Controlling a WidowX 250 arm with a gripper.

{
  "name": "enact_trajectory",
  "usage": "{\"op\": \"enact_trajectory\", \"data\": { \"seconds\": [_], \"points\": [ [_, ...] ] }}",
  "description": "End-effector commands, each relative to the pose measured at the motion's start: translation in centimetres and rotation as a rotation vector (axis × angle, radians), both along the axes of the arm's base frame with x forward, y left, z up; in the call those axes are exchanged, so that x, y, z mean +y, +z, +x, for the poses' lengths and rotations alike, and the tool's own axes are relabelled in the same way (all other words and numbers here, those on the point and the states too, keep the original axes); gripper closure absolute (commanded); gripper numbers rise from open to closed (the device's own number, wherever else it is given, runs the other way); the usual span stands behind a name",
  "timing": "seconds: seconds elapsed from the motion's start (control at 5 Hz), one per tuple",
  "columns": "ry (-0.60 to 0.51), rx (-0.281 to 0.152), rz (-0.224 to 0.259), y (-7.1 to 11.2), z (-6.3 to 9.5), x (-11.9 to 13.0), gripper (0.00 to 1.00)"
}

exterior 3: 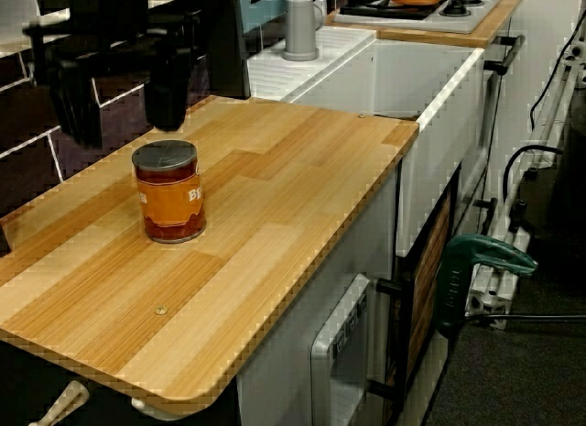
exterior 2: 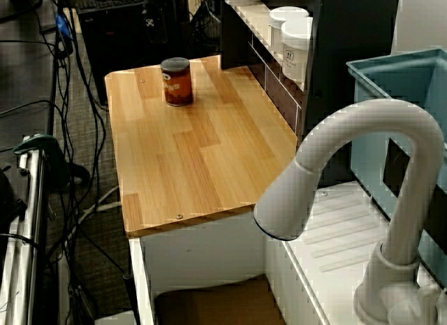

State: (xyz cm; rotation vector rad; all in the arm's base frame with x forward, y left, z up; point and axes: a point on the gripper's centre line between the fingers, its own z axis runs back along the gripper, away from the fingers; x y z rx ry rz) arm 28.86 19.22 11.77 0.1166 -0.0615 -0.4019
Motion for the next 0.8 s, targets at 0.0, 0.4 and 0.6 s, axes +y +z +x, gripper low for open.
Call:
{"op": "enact_trajectory", "data": {
  "seconds": [0.0, 0.4, 0.6],
  "points": [
    [0.130, -0.034, 0.067, 0.3, -0.2, 3.7, 0.00],
    [0.127, -0.028, 0.080, -1.6, -0.2, 4.3, 0.00],
    [0.116, -0.022, 0.082, -2.8, 0.4, 3.5, 0.00]
  ]
}}
